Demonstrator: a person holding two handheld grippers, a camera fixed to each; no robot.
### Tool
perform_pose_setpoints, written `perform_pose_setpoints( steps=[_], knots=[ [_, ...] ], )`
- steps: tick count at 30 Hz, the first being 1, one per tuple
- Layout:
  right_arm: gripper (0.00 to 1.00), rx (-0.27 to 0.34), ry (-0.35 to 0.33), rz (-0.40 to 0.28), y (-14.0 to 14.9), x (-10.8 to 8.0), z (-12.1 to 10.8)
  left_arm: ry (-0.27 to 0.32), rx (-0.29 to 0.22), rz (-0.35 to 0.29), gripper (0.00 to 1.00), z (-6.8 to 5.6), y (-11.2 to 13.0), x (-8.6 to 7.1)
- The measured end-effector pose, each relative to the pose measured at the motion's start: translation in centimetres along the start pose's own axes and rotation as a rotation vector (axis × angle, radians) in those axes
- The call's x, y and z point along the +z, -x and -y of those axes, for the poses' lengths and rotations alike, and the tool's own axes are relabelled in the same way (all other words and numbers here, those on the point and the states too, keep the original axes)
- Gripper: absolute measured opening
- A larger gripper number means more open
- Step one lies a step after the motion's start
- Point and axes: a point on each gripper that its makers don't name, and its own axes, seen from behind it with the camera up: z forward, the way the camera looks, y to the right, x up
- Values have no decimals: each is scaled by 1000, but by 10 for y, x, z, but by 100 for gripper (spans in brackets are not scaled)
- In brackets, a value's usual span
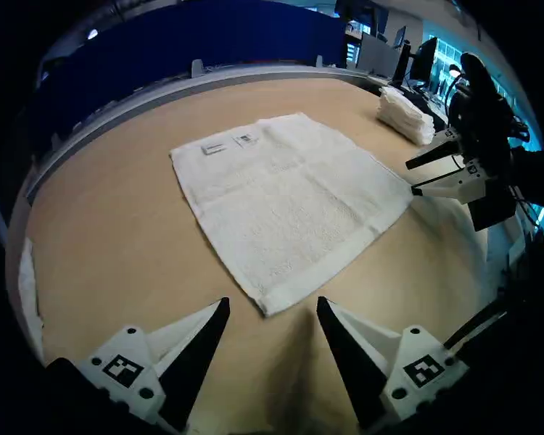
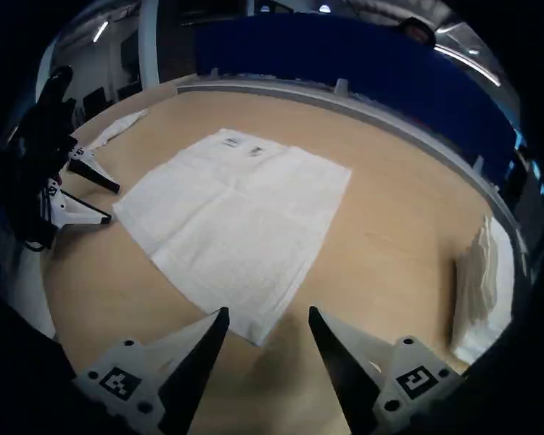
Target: Fold towel
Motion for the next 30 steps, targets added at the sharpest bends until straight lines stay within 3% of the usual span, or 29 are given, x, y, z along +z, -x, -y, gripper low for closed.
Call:
perform_pose_setpoints(
  steps=[8,12,16,20,26,30],
  knots=[
    [48,3,-21,18,11,4,9,-20,-6,10,73,-1,2,3],
    [37,-1,-27,15,13,4,13,-39,-10,17,62,2,2,4],
    [36,6,-27,14,14,4,14,-52,-12,20,51,3,1,5],
    [27,11,-27,14,15,3,15,-60,-18,24,44,3,1,6],
    [24,9,-28,17,17,1,16,-64,-44,30,34,4,2,6],
    [19,1,-30,17,17,1,18,-81,-59,34,12,6,2,6]
  ],
)
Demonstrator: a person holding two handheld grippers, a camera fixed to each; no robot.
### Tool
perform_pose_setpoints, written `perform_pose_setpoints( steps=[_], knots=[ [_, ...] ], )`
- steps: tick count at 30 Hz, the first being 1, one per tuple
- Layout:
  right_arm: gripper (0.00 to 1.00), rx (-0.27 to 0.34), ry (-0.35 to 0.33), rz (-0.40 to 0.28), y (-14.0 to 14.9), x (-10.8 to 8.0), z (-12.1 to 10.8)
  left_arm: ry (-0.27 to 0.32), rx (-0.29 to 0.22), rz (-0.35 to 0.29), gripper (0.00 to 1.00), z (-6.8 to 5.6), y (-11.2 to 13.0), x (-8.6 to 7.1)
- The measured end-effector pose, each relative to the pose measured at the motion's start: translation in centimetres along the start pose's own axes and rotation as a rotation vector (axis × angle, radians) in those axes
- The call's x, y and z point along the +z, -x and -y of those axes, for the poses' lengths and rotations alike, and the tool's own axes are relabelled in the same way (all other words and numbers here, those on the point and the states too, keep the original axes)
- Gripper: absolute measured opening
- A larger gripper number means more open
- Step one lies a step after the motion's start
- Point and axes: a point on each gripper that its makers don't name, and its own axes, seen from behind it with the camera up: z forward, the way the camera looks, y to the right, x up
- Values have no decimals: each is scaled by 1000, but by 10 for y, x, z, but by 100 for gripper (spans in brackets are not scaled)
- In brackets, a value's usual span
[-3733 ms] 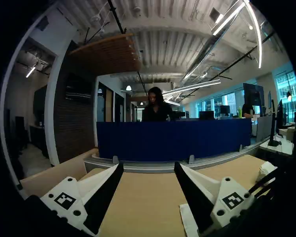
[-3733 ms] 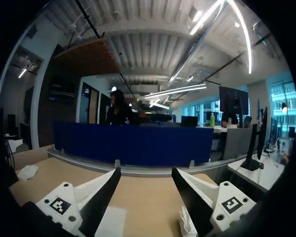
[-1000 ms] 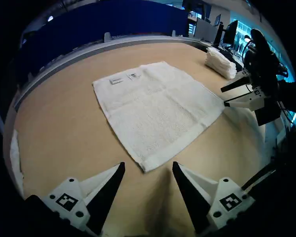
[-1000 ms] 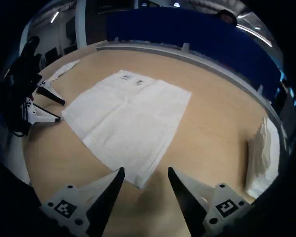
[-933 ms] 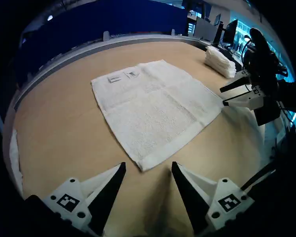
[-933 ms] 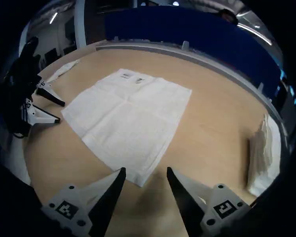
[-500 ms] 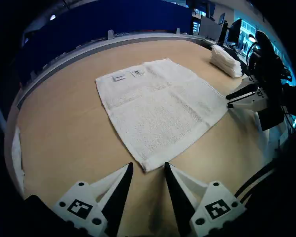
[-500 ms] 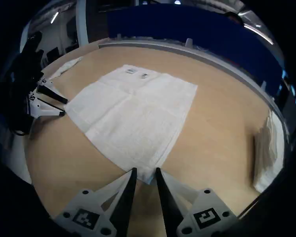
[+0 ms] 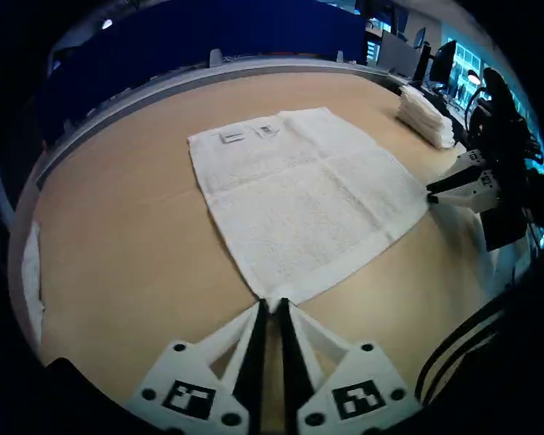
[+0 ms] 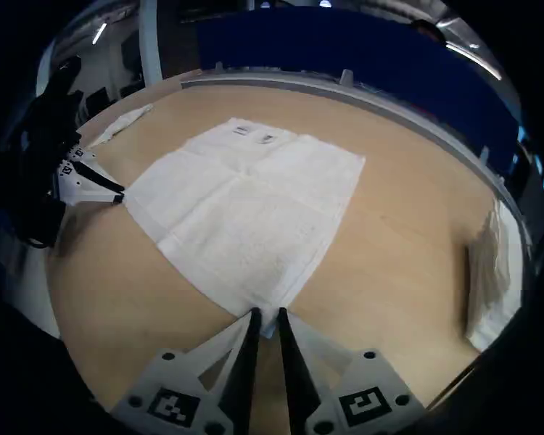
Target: Fold towel
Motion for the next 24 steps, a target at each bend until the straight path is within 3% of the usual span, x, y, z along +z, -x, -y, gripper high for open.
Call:
perform_pose_setpoints(
  steps=[6,9,14,24],
  knots=[
    [18,-2,-6,-2,-1,-2,0,1,6,0,10,-5,1,-2],
    [18,0,-5,-11,-6,-5,-1,30,-7,2,9,-11,1,-4],
    [17,0,0,-26,-14,-12,-5,32,-33,-18,9,-12,-6,-9],
    [17,25,-13,-74,-45,-38,-5,25,-82,-74,9,-10,-33,-42]
  ],
)
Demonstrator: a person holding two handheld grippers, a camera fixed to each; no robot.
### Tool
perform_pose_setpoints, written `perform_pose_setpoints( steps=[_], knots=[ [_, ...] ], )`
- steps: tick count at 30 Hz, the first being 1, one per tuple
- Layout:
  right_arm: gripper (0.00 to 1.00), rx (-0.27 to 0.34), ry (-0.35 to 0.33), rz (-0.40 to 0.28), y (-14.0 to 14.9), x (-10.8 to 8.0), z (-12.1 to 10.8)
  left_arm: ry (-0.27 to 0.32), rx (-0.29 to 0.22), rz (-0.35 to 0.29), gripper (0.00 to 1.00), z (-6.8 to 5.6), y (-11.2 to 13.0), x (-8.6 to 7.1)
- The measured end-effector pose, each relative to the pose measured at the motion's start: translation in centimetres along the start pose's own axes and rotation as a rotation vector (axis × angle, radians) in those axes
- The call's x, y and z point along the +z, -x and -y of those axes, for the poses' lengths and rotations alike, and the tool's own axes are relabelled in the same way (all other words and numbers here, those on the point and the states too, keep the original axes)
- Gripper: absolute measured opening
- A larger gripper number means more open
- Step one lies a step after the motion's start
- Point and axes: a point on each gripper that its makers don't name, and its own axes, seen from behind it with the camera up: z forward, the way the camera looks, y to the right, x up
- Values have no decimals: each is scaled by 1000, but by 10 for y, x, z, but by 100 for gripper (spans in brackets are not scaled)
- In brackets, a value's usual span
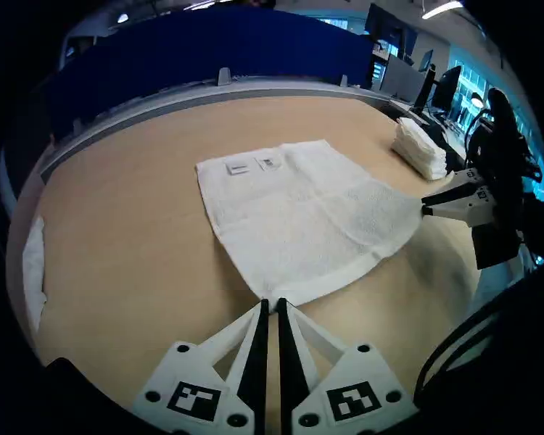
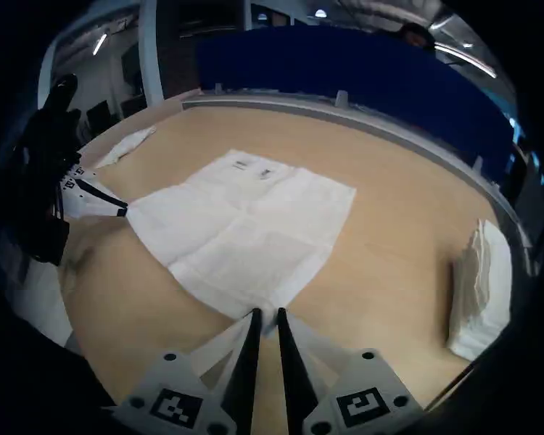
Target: Fold towel
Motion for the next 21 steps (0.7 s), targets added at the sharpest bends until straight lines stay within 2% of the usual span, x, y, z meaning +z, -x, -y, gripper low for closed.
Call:
perform_pose_setpoints(
  steps=[12,21],
  knots=[
    [17,-24,-18,-14,-24,-34,5,7,-82,-58,9,-3,-25,-47],
    [17,-44,-23,-11,-37,-57,7,23,-105,-65,9,-13,-31,-72]
  ],
)
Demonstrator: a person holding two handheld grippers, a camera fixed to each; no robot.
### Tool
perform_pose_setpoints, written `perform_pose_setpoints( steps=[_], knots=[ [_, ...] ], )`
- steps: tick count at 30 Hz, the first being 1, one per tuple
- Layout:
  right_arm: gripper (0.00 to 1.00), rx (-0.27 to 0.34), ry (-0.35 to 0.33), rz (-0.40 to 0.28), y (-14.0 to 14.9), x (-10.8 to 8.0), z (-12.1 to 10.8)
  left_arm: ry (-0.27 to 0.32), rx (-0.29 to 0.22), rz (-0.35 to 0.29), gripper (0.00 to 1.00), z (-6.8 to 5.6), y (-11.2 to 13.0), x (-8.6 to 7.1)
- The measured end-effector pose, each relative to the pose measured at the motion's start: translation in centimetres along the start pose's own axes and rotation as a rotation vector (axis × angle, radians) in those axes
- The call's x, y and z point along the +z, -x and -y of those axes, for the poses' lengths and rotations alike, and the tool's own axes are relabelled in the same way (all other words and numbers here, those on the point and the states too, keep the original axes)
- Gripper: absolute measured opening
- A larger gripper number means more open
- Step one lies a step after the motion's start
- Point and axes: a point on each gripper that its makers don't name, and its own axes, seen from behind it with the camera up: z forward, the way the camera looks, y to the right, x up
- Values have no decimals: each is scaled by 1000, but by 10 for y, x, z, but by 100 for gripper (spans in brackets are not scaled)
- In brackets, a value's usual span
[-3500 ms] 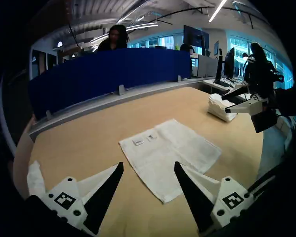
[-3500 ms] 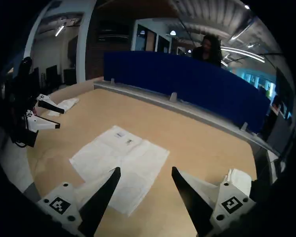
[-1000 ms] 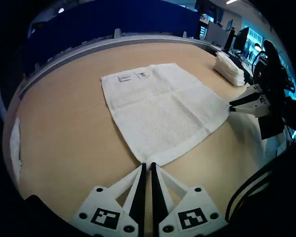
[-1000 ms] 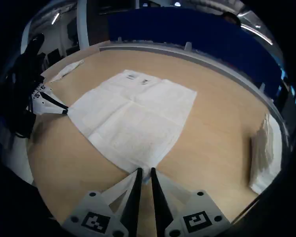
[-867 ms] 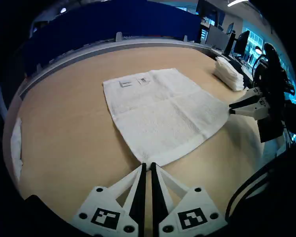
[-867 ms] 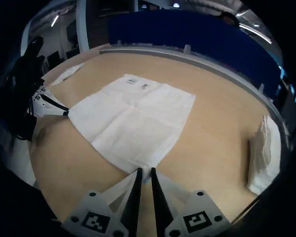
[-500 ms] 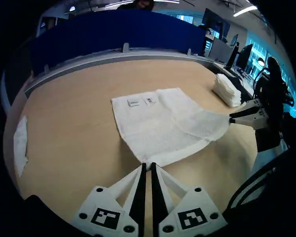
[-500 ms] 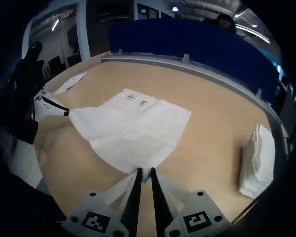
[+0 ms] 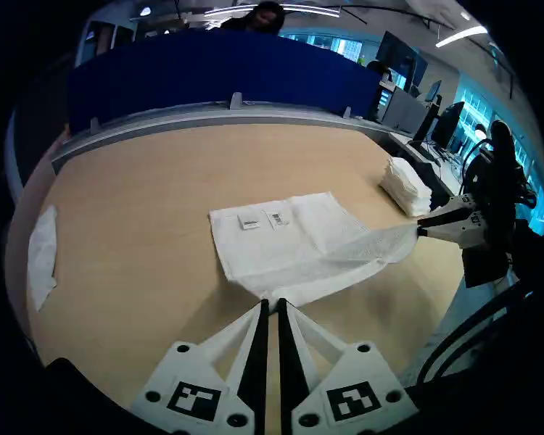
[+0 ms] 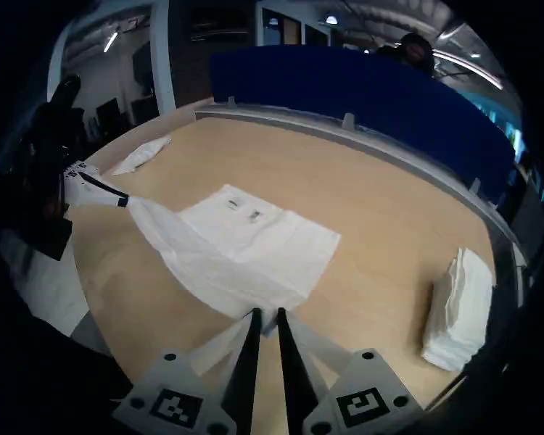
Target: Fold towel
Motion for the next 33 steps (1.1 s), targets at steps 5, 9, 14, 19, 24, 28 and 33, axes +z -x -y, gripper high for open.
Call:
perform_pose_setpoints(
  steps=[5,9,14,19,24,28,33],
  knots=[
    [17,3,-2,7,-1,-3,-1,4,-15,-1,9,-3,0,-3],
    [17,3,1,19,-2,-1,-4,4,-23,-11,9,-4,-7,-1],
    [17,-11,6,26,-11,5,-14,-4,-14,-26,9,1,-21,8],
    [17,-24,16,28,-24,19,-30,-12,-1,-42,9,8,-38,22],
    [17,-21,19,33,-37,40,-48,-25,8,-51,9,19,-54,42],
    [17,-12,23,40,-44,60,-61,-32,7,-47,9,28,-60,59],
    [17,14,26,61,-44,87,-75,-40,-1,-35,9,41,-62,83]
  ],
)
